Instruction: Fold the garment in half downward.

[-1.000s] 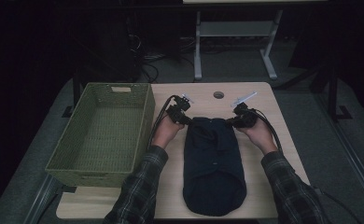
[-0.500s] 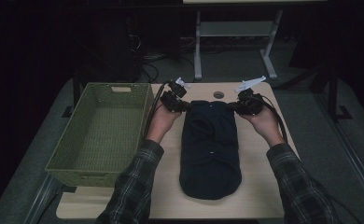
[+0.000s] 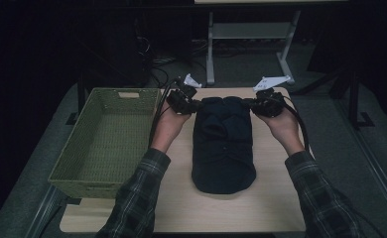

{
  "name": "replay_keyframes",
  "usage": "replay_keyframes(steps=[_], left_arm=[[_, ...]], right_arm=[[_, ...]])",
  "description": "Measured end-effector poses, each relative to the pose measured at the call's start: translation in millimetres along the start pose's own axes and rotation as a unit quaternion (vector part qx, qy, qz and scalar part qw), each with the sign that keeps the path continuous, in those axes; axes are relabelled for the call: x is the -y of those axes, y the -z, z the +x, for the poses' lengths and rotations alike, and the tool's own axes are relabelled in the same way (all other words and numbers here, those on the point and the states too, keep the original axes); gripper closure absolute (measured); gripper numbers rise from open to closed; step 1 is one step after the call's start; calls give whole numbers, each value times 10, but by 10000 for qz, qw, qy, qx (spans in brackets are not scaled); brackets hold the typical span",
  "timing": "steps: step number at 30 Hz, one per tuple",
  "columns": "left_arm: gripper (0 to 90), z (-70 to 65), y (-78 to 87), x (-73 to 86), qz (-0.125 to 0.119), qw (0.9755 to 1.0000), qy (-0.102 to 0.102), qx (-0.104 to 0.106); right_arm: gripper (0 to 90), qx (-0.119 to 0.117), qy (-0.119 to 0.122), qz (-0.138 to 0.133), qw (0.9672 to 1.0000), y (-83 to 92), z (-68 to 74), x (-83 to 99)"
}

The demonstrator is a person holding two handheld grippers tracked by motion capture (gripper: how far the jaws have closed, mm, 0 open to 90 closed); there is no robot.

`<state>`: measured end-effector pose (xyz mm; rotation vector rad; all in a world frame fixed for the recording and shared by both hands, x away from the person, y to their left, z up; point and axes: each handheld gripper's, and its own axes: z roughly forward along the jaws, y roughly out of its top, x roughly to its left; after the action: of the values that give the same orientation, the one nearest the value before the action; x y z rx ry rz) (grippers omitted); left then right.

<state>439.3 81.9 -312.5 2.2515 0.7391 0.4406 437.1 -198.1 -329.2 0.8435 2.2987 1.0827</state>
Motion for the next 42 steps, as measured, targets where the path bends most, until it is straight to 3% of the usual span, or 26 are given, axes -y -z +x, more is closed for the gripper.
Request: replay_keyframes(steps=[5, 16, 21, 27, 31, 42], left_arm=[[820, -141, 57, 161, -50, 10000, -56, 44], [815, -409, 112, 444, -75, 9998, -125, 164], [810, -484, 124, 555, -37, 9995, -74, 309], [806, -547, 145, 680, 7, 9988, 7, 490], [800, -608, 174, 754, 5, 9980, -1, 637], [788, -757, 226, 942, 186, 9961, -69, 859]], right_arm=[[835, -159, 32, -119, 9998, 58, 154, 189], [820, -203, 204, -125, 9995, 186, 431, 439], [813, -401, 19, -165, 9991, 243, 504, 561], [803, -542, 50, -146, 9984, 306, 583, 642], [791, -714, -97, -133, 9973, 364, 646, 720], [776, -1006, -143, -100, 9948, 472, 823, 888]])
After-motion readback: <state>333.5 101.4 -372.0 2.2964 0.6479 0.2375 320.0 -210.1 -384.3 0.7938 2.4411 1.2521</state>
